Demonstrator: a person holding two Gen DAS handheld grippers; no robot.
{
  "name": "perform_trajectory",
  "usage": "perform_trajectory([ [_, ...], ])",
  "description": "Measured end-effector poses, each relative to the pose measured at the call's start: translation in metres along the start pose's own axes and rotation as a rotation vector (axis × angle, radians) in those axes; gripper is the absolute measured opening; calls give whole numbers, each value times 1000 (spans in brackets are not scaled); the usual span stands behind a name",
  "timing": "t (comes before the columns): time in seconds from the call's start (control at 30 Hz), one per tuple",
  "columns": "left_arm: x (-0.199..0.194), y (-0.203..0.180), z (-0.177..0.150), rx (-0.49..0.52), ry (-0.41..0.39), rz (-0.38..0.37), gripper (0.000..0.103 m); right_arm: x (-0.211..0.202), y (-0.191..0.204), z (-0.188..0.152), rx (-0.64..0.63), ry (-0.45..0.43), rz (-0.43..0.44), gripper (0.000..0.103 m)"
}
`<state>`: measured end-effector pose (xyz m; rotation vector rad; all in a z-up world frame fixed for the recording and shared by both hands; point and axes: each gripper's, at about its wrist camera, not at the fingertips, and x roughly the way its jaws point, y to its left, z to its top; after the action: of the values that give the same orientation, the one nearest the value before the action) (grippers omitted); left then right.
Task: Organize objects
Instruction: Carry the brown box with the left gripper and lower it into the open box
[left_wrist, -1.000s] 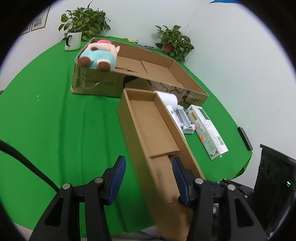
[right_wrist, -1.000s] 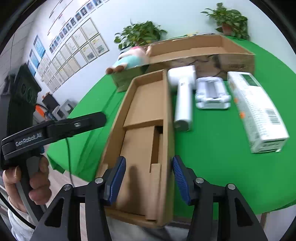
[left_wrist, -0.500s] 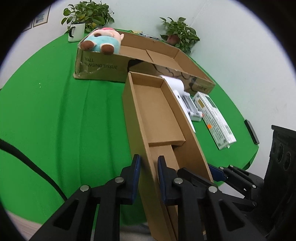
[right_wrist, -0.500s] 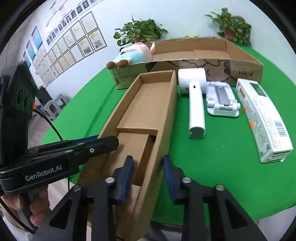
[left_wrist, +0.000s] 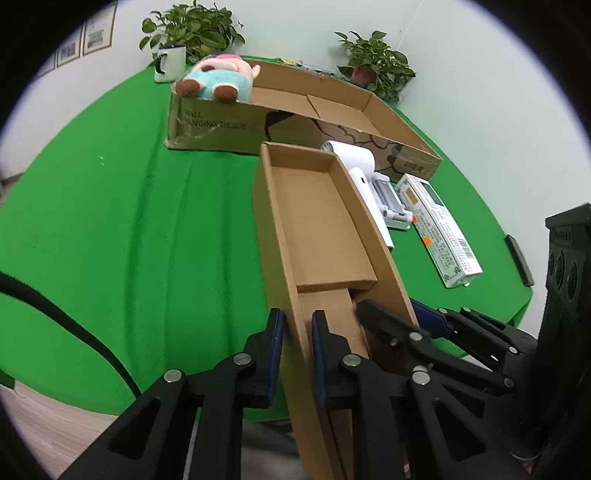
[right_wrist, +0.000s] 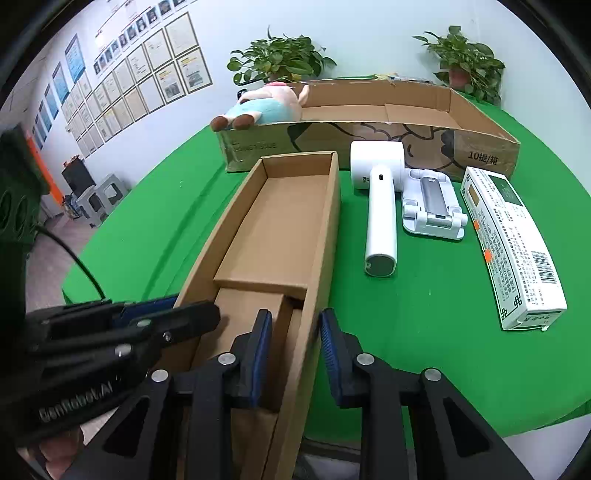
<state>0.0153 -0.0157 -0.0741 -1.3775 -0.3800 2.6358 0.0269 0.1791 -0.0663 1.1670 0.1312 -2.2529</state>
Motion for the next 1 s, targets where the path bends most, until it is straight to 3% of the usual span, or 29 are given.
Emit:
perform_trajectory([
  [0.27,-25,-10,11,33,-92,-14,13,-25,7,6,-20,-81,-44,16],
  [0.6,-65,-29,44,84,-237,-10,13,-74,15,51,-56,-267,-73,14],
  [1.0,-76,-39,86,116,-309,-3,13,-90,17,91,-60,-321,-81,14],
])
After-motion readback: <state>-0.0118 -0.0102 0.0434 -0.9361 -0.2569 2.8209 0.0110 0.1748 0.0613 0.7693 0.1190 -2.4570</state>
